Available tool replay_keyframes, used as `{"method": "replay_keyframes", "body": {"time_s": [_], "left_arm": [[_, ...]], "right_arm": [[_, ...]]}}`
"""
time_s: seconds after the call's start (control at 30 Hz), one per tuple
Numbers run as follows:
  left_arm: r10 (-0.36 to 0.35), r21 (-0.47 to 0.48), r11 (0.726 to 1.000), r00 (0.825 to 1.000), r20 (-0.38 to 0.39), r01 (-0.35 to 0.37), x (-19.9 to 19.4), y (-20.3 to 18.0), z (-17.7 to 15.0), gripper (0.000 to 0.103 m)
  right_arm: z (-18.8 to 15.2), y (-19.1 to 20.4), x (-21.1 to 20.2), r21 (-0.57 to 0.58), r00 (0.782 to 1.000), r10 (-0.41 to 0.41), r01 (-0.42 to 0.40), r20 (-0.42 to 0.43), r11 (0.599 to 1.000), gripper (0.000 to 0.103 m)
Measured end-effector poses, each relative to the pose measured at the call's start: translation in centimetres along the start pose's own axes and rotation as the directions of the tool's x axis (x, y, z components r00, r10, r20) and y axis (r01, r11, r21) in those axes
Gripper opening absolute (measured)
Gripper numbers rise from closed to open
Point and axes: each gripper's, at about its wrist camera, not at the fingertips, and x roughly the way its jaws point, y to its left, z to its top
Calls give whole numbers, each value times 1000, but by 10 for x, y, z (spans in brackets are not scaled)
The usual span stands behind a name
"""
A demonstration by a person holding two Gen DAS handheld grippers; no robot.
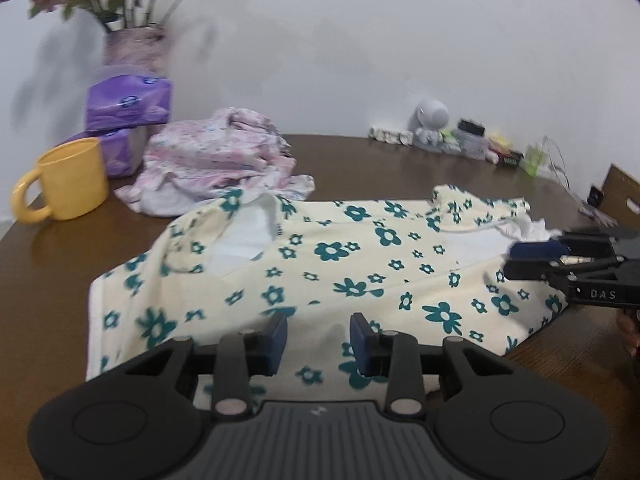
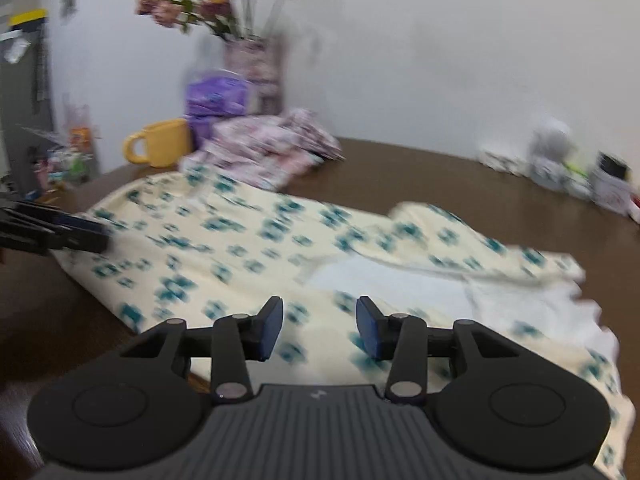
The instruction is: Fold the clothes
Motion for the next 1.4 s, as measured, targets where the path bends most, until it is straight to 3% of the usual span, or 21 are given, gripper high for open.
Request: {"method": "replay_keyframes", "body": {"time_s": [0.03, 0.17, 0.27, 0.43, 0.6, 0.63, 0.73, 1.03, 1.27, 1.4], "left_arm": [[6, 7, 1000, 1000, -10, -6, 5, 0, 1, 29], [8, -17, 1000, 1000, -16, -8, 15, 10, 1, 21], [-2, -46, 999, 1000, -9, 2, 14, 17, 0, 19], [-7, -80, 997, 1000, 0, 7, 8, 29, -3, 15], [13, -89, 996, 1000, 20, -11, 1, 37, -9, 13], [20, -99, 995, 1000, 21, -18, 0, 39, -9, 13], [40, -130, 991, 999, 22, -37, -6, 44, -11, 12], [95, -181, 980, 995, 23, -89, -11, 48, -13, 9], [139, -213, 968, 990, 16, -133, -12, 46, -13, 9], [152, -239, 960, 988, 14, -144, -14, 48, -14, 9]], "right_arm": [[3, 5, 5, -26, 1000, 11, -11, -3, 1000, 28], [11, 18, 26, -103, 999, 21, -25, -34, 994, 28], [7, 14, 40, -104, 997, 9, -16, -74, 994, 27], [3, -2, 37, -68, 998, -21, 16, -67, 998, 26], [-2, -26, 29, -54, 998, -38, 35, -58, 998, 25], [-3, -29, 27, -49, 998, -33, 30, -59, 998, 30], [-6, -39, 22, -36, 998, -18, 16, -63, 999, 32], [-9, -48, 8, -39, 1000, 2, -3, -17, 999, 32], [-19, -69, -4, -35, 997, -67, 67, -22, 997, 32], [-25, -84, -9, -23, 994, -106, 106, -35, 994, 27]]}}
